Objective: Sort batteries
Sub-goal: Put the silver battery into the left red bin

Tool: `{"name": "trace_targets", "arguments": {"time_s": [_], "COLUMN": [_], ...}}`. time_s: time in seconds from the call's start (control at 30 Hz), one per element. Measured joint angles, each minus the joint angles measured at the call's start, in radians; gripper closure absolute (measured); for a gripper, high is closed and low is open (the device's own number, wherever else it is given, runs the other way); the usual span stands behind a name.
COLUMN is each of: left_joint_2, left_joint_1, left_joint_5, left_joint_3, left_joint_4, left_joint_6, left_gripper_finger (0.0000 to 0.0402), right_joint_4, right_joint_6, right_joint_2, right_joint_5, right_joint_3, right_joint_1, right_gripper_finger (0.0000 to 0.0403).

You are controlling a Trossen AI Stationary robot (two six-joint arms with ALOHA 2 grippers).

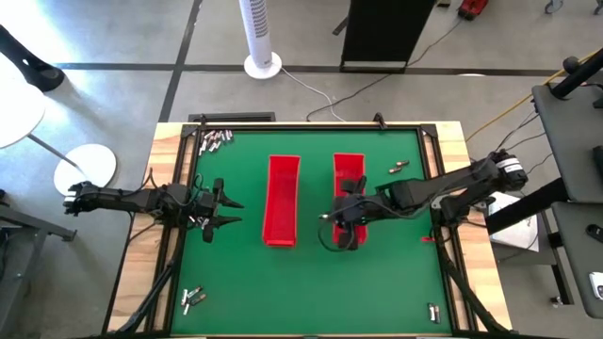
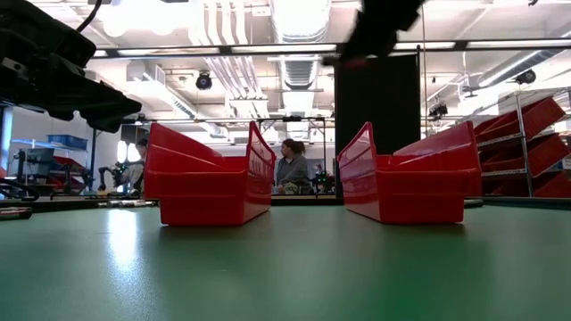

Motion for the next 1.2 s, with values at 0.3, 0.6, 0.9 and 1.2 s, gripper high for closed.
{"name": "trace_targets", "arguments": {"time_s": [0.3, 0.6, 0.9, 1.2], "left_joint_2": [0.0, 0.0, 0.0, 0.0], "left_joint_1": [0.0, 0.0, 0.0, 0.0], "left_joint_5": [0.0, 0.0, 0.0, 0.0], "left_joint_3": [0.0, 0.0, 0.0, 0.0], "left_joint_4": [0.0, 0.0, 0.0, 0.0], "left_joint_6": [0.0, 0.0, 0.0, 0.0], "left_gripper_finger": [0.0247, 0.0247, 0.0247, 0.0247], "right_joint_4": [0.201, 0.211, 0.207, 0.214], "right_joint_6": [-0.078, -0.164, -0.11, -0.005], "right_joint_2": [0.209, 0.449, 0.59, 0.631], "right_joint_5": [0.0, -0.001, -0.054, -0.055], "right_joint_3": [0.087, 0.337, 0.419, 0.418], "right_joint_1": [-0.044, -0.083, -0.09, -0.062], "right_gripper_finger": [0.0355, 0.0353, 0.0354, 0.0354]}}
